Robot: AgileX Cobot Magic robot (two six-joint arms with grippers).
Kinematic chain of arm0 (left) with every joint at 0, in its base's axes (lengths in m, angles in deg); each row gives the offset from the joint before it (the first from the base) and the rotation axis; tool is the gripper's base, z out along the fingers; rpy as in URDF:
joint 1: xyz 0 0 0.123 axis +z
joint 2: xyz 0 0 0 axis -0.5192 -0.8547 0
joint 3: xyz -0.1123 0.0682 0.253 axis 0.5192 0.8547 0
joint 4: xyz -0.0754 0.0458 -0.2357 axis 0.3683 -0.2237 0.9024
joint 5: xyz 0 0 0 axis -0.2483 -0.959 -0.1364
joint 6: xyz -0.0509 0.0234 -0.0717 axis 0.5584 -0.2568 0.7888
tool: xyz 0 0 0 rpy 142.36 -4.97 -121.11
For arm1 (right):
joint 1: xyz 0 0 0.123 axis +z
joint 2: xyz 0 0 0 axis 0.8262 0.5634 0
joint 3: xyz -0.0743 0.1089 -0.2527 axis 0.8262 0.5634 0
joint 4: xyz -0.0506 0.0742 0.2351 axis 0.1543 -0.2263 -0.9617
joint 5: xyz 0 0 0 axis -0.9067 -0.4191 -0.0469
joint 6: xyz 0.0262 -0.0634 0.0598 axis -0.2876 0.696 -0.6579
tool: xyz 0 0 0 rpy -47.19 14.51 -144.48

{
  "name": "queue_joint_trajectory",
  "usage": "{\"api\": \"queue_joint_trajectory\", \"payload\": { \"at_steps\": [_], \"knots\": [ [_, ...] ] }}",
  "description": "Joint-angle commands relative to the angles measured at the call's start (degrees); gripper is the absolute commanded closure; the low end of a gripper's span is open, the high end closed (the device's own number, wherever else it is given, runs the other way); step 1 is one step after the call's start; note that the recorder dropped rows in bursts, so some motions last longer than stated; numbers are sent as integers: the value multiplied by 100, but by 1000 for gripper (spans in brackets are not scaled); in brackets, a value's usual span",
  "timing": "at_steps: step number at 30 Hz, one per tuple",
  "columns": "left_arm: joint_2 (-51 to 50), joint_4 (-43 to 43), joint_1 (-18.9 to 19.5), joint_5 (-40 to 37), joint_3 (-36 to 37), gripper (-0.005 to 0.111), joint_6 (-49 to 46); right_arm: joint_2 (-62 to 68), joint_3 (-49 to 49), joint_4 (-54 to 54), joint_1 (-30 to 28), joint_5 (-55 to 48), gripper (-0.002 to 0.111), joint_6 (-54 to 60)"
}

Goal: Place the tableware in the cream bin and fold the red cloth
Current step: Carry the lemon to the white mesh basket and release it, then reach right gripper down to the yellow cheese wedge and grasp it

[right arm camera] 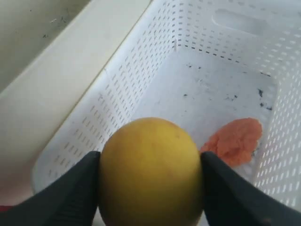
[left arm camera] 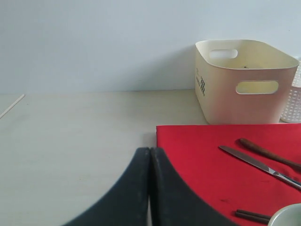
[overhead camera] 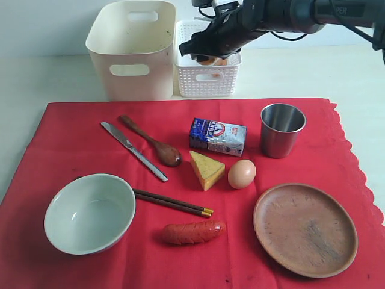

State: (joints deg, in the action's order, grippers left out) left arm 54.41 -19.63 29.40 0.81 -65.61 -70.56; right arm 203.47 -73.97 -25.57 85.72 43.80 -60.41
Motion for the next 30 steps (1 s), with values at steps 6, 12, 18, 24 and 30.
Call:
{"api": "queue_joint_trajectory", "payload": {
  "at_steps": [6,12,18,24,30],
  "knots": [
    [36,-8,14,7,-14,107,21,127,-26,30,-5,336,20,-24],
    [36,-8,14,7,-14,107,21,24,-26,80,-5,196,20,-24],
    [36,-8,14,7,-14,107,21,-373,-26,594,-5,-95,37,-24],
    [36,-8,14,7,-14,107,21,-802,-26,594,-5,-805,83,-24],
    [36,-8,14,7,-14,107,21,-1109,-9,365,-5,-1463,108,380]
  ]
}}
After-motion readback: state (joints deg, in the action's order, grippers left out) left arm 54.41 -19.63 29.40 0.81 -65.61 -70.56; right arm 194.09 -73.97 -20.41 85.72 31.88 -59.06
